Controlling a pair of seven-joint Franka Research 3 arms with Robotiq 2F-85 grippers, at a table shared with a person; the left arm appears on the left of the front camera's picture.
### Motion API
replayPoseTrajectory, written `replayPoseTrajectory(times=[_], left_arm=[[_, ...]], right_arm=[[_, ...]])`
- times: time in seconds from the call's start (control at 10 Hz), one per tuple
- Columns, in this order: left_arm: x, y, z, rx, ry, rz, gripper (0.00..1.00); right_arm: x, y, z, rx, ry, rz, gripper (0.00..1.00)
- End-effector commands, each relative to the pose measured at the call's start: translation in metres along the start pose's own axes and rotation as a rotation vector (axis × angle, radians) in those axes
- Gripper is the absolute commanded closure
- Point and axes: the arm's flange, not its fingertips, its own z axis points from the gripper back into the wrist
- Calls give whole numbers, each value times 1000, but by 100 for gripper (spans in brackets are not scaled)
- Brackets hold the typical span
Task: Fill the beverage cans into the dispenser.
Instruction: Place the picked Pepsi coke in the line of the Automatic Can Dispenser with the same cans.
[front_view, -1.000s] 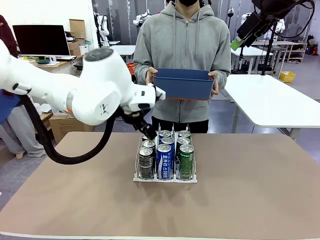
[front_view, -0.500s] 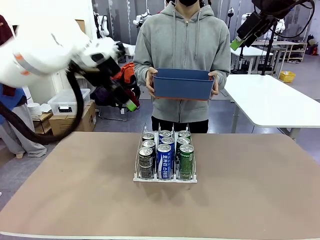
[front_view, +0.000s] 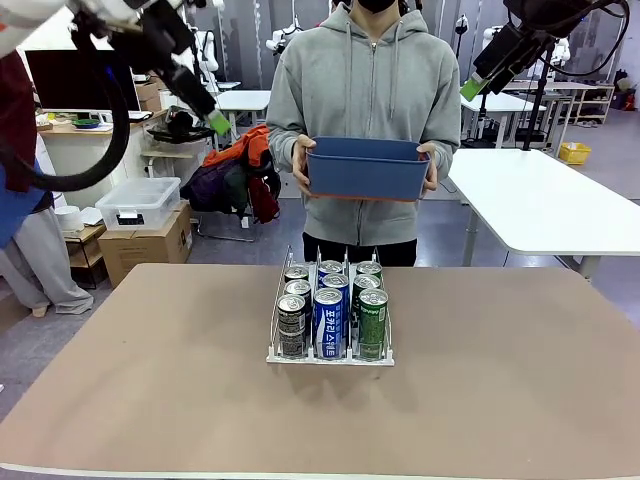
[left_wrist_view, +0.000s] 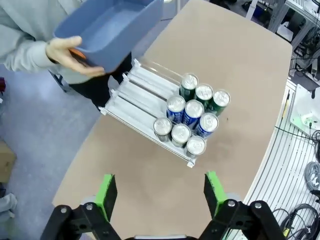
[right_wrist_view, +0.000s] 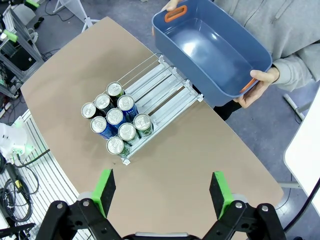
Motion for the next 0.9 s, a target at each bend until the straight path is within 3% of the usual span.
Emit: replayPoseTrajectory(times=[0.0,0.7,0.8], left_arm=[[8,13,16,-21,-18,-31,7],[17,-5,57,4,-98,-64,7],[23,-5,56,37,-64,-45,7]], right_arm=[[-1,1,1,5,7,-1,0],[-1,1,1,5,7,-1,0],[-1,1,1,5,7,-1,0]])
